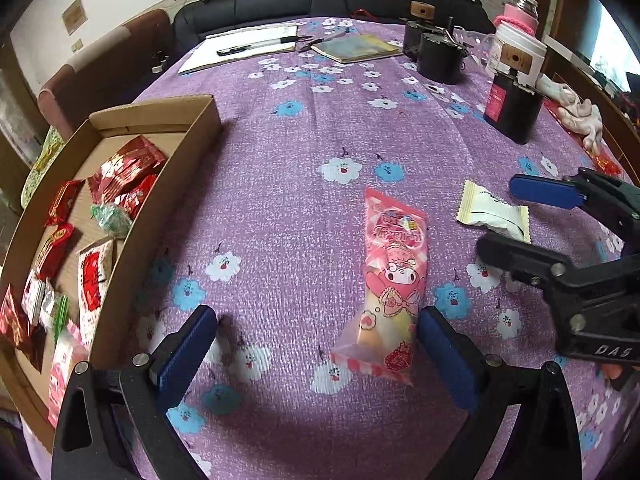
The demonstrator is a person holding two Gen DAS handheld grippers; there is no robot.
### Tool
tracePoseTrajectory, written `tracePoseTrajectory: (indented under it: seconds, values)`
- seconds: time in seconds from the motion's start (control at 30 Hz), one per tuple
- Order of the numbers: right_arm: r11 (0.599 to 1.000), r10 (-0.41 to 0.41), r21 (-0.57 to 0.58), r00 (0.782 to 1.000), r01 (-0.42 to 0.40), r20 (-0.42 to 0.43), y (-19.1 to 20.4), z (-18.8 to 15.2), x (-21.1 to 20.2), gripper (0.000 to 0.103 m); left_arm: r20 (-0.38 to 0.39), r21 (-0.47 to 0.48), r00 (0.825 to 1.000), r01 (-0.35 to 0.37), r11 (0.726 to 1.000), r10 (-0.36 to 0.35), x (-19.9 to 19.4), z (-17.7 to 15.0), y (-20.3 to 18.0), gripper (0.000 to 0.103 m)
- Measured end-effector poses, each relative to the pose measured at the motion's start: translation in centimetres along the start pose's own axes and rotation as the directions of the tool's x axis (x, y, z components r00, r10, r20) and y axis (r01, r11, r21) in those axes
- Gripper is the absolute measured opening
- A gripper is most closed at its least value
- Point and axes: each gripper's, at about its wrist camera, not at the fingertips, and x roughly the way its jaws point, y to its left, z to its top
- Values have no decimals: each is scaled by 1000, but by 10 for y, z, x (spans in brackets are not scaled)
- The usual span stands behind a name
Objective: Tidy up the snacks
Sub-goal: 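Grasp the pink character packet with the left gripper while the right grasps the cream packet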
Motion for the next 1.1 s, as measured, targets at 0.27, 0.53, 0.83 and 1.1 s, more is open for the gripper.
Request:
tracePoseTrajectory:
  seconds: [0.27, 0.53, 0.83, 1.1]
  values:
    - [1000, -25, -13, 999, 24, -33, 6, 1, 13, 60, -4, 78, 1000, 24, 997, -24, 5, 12, -12, 101]
    - [998, -35, 49, 999, 35, -14, -5, 0, 8, 24, 9, 123, 994, 109, 986, -111, 5, 15, -16, 80]
    - [995, -25, 100, 1000, 25, 2, -5, -5, 0, 24, 7, 189, 988, 151, 970, -155, -3, 15, -27, 34]
    - [986, -7, 165, 998, -3, 62, -10, -10, -21, 24, -7, 218, 978, 206, 954, -209, -5, 12, -29, 28]
